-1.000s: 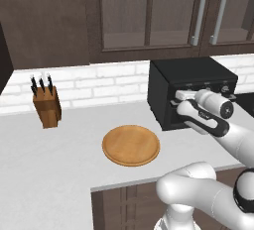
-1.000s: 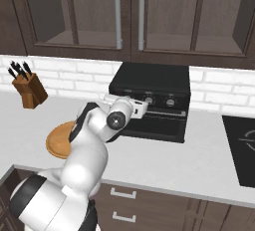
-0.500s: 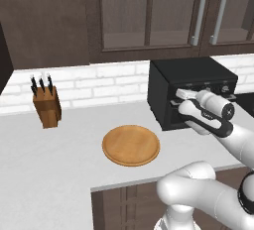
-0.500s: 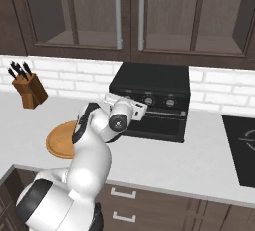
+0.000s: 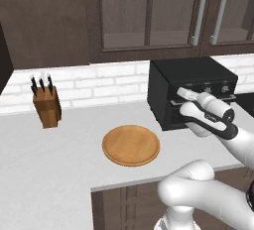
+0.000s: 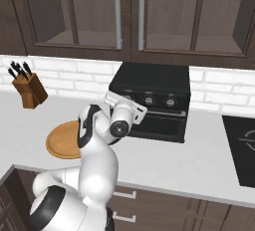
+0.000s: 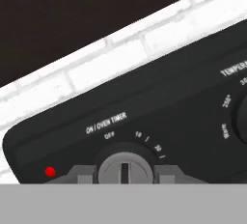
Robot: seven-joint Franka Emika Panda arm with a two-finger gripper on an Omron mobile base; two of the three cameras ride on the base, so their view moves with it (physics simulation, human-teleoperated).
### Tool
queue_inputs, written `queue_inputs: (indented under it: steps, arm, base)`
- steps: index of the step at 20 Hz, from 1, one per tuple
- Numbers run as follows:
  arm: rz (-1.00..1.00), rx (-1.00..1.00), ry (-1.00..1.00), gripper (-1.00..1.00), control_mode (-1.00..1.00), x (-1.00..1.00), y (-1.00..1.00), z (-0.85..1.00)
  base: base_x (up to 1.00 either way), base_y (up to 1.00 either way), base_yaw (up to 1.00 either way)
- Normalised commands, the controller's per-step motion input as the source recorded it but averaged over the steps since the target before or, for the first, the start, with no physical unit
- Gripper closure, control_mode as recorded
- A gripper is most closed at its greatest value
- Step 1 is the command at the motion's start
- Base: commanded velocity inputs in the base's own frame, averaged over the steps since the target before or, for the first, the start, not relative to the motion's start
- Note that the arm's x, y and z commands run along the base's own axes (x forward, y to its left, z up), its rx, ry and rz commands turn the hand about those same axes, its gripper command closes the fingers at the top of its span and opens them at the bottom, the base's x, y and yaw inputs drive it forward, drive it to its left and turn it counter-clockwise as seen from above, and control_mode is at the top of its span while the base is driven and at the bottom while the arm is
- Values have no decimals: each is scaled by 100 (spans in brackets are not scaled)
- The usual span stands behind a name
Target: Pick up the kebab skewer and baguette bread, and place them inside the toaster oven. Close the toaster oven door and start by setting the timer.
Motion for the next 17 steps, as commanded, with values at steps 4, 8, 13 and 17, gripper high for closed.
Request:
queue_inputs:
  steps: [4,8,13,17]
  arm:
    - [0,13,-4,100,-100,0,7,0]
    - [-1,11,-3,100,-100,0,12,0]
    - [-2,8,-3,100,-100,0,23,0]
    - [-2,8,-2,100,-100,0,21,0]
  base:
    - [0,0,0]
    - [0,0,0]
    - [0,0,0]
    - [0,0,0]
